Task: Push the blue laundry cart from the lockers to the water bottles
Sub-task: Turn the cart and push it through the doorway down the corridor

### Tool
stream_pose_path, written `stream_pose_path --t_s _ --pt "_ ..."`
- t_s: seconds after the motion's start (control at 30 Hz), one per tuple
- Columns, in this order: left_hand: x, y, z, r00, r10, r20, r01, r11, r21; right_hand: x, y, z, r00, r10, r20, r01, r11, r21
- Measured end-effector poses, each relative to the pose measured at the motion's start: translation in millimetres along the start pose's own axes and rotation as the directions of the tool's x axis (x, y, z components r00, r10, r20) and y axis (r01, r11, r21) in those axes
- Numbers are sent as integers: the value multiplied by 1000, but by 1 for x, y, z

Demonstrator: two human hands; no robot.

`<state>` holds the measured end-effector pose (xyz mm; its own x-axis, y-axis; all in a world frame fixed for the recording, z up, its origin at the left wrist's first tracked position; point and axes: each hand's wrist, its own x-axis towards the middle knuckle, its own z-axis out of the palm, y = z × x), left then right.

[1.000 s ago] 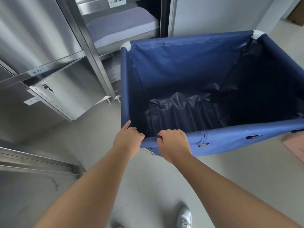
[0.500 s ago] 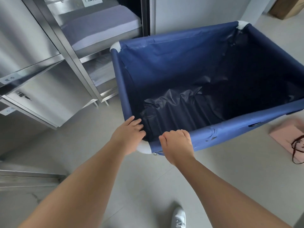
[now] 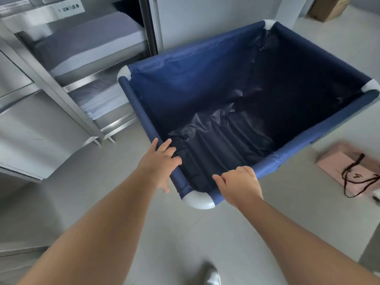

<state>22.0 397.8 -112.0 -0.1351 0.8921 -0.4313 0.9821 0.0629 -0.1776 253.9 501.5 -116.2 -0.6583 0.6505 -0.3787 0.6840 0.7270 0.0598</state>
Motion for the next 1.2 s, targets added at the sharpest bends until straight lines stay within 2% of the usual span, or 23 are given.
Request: stream_pose_path --t_s 0.17,0.3,0.37,0.43,0.5,0.6,0.67,1.0,1.13,1.2 --pt "27 0 -11 996 69 -62 -75 992 -101 21 17 -8 980 194 38 -194 981 5" --pt "51 -20 -16 972 192 -132 -201 978 -58 40 -12 -23 958 270 94 -274 961 26" --pt "67 -31 -20 955 255 -154 -262 965 -26 52 -39 -25 982 171 74 -181 969 168" --pt "81 -42 -23 943 302 -142 -308 951 -20 62 -70 -26 996 73 60 -91 907 411" --pt "93 -52 -26 931 340 -134 -346 938 -19 70 -91 -25 991 119 60 -132 817 561" --pt "104 -73 -28 918 363 -159 -371 928 -26 81 -98 -20 951 295 90 -294 780 552" --pt "111 -89 -29 909 375 -181 -383 924 -10 84 -95 -17 923 363 125 -367 741 563" --pt "154 -164 -39 939 322 -119 -319 947 43 81 -82 -19 901 418 117 -417 760 499" --pt "170 -184 -41 952 288 -104 -280 956 81 85 -76 -21 903 398 161 -423 757 499" --pt "177 -189 -40 945 313 -95 -304 947 99 94 -74 -24 896 386 220 -444 757 480"
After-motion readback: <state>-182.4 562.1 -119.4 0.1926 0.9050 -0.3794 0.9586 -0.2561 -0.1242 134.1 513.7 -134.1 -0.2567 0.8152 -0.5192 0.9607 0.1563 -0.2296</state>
